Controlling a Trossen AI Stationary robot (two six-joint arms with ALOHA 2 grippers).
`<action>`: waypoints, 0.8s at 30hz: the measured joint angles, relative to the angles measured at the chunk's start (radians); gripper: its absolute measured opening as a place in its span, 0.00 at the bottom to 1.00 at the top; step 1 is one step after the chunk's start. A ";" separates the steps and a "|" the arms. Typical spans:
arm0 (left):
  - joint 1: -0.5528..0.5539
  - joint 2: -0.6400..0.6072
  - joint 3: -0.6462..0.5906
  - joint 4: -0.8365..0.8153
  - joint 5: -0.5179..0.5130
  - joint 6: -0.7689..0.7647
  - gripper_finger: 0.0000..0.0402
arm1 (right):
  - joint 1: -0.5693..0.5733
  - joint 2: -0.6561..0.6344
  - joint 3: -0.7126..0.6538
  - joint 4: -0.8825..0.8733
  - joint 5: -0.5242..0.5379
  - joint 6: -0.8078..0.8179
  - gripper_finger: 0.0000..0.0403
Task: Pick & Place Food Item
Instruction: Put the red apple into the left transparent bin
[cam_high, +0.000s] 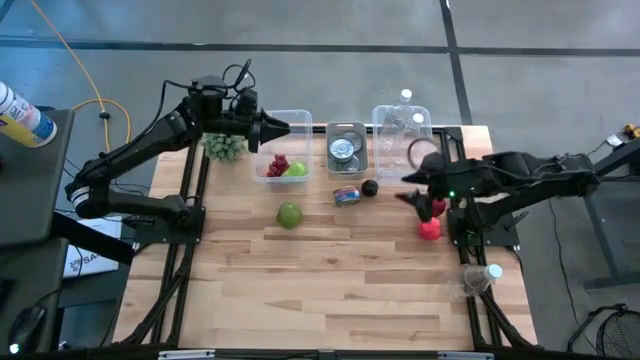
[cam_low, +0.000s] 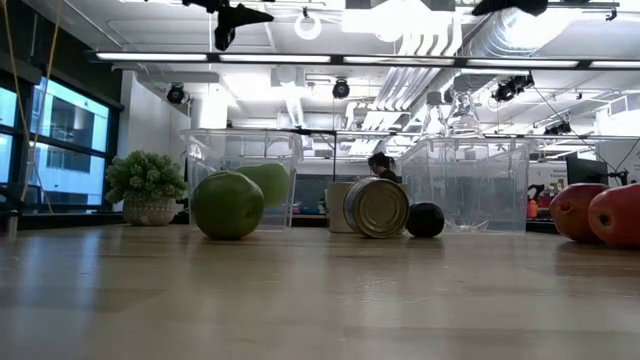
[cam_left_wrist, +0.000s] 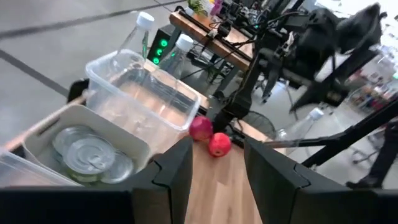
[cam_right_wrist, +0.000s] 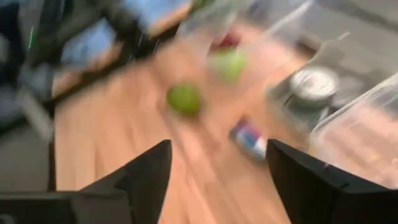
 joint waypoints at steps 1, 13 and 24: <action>-0.007 0.000 0.000 0.000 0.000 -0.013 0.34 | -0.003 0.001 0.000 -0.016 -0.056 -0.039 0.66; -0.181 0.071 0.000 0.009 -0.049 -0.018 0.34 | -0.006 -0.047 0.000 -0.413 -0.428 -0.015 0.66; -0.262 0.147 0.000 0.128 -0.061 0.028 0.34 | -0.006 -0.052 0.000 -0.602 -0.333 0.451 0.61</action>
